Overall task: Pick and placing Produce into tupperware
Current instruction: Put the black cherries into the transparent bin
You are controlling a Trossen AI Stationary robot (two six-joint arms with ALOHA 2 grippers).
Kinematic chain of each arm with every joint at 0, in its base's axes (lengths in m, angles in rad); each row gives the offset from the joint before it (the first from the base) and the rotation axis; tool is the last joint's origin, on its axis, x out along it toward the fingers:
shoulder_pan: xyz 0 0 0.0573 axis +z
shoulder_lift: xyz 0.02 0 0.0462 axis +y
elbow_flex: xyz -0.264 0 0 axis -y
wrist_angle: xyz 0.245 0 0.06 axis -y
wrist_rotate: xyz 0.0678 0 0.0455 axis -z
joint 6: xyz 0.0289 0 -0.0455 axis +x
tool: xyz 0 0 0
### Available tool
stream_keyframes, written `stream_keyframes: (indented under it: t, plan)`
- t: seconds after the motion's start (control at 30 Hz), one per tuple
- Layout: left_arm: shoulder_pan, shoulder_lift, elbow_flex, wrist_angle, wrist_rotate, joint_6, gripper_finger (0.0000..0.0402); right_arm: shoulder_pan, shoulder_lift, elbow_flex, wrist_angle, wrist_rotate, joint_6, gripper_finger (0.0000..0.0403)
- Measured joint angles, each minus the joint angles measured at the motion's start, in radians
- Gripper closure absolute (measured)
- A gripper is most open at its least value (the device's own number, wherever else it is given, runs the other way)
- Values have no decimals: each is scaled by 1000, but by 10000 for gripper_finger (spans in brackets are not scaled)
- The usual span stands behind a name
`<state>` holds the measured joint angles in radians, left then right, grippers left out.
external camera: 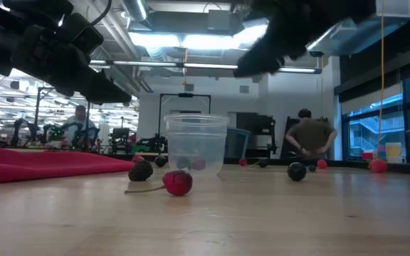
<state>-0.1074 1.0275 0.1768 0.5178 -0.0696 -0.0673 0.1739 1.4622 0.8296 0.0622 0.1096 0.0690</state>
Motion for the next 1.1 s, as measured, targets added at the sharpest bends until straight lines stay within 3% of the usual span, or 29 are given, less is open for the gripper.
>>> stream_keyframes:
  t: [0.17,0.4,0.73,1.1]
  plan:
    - [0,0,0,-11,0,0,190,43,0,-200,244,-1,1,217]
    - [0,0,0,-11,-2,0,190,67,4,-329,341,-1,83,215]
    - [0,0,0,-9,-52,0,190,65,4,-370,373,5,82,174]
    - [0,0,0,-9,-52,0,190,65,122,-370,406,103,83,171]
